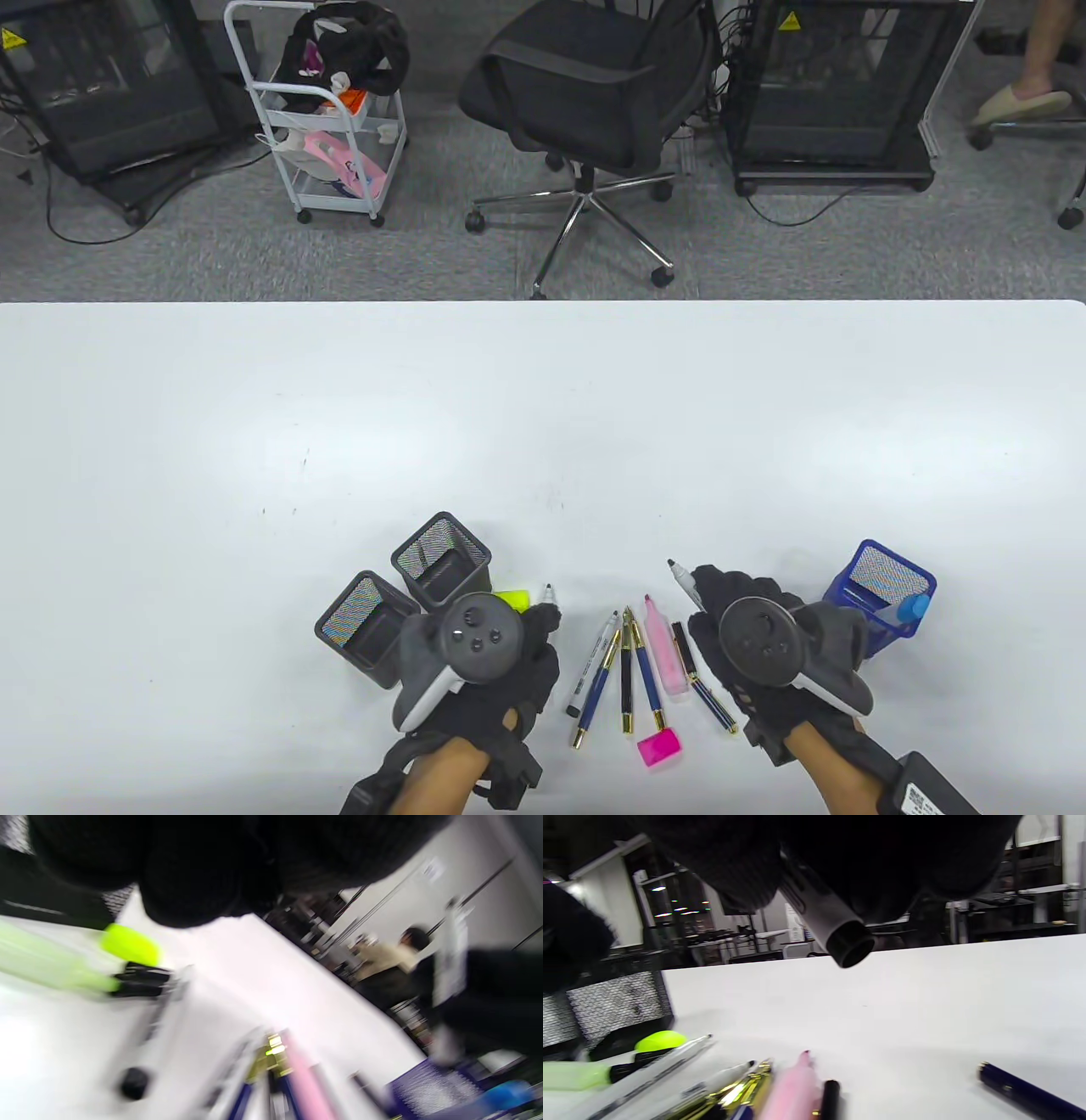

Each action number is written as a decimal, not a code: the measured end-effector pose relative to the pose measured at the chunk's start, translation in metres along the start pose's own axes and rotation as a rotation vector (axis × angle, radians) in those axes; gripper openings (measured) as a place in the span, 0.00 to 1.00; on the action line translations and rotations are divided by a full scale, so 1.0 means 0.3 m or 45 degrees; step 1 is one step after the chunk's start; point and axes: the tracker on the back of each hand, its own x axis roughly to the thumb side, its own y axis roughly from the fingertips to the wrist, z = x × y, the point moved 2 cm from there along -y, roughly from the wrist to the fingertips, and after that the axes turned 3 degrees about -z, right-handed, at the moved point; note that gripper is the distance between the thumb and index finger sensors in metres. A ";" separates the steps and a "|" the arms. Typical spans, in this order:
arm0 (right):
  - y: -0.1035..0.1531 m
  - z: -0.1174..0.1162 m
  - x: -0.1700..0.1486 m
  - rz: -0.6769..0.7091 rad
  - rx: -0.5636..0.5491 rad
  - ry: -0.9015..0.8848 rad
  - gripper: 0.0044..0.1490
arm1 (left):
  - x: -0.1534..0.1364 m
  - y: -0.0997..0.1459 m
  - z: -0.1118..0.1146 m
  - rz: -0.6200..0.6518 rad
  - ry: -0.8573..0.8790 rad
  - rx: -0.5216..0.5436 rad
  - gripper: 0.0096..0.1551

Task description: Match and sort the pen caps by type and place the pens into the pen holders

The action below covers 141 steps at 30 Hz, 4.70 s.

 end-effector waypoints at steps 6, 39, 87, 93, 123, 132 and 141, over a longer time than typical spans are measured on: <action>0.030 -0.015 0.125 0.204 0.043 0.066 0.35 | -0.058 0.018 -0.077 0.124 0.565 0.219 0.23; 0.038 -0.072 0.224 0.343 0.040 0.169 0.33 | 0.044 0.018 0.033 0.155 0.256 0.153 0.22; -0.023 -0.014 -0.052 0.002 0.031 0.129 0.40 | 0.071 -0.133 -0.206 -0.246 -0.938 0.405 0.31; -0.025 -0.008 -0.061 -0.005 0.029 0.127 0.40 | 0.190 0.023 -0.204 0.079 -0.935 0.536 0.40; -0.018 -0.008 -0.045 0.011 0.037 0.149 0.42 | -0.042 -0.062 0.237 -0.233 -1.670 -0.038 0.35; -0.018 -0.007 -0.047 0.006 0.025 0.142 0.42 | 0.029 -0.031 0.155 -0.182 -1.425 0.037 0.31; -0.010 0.004 -0.029 0.079 0.016 -0.019 0.40 | 0.127 -0.008 -0.069 0.117 -0.166 0.221 0.29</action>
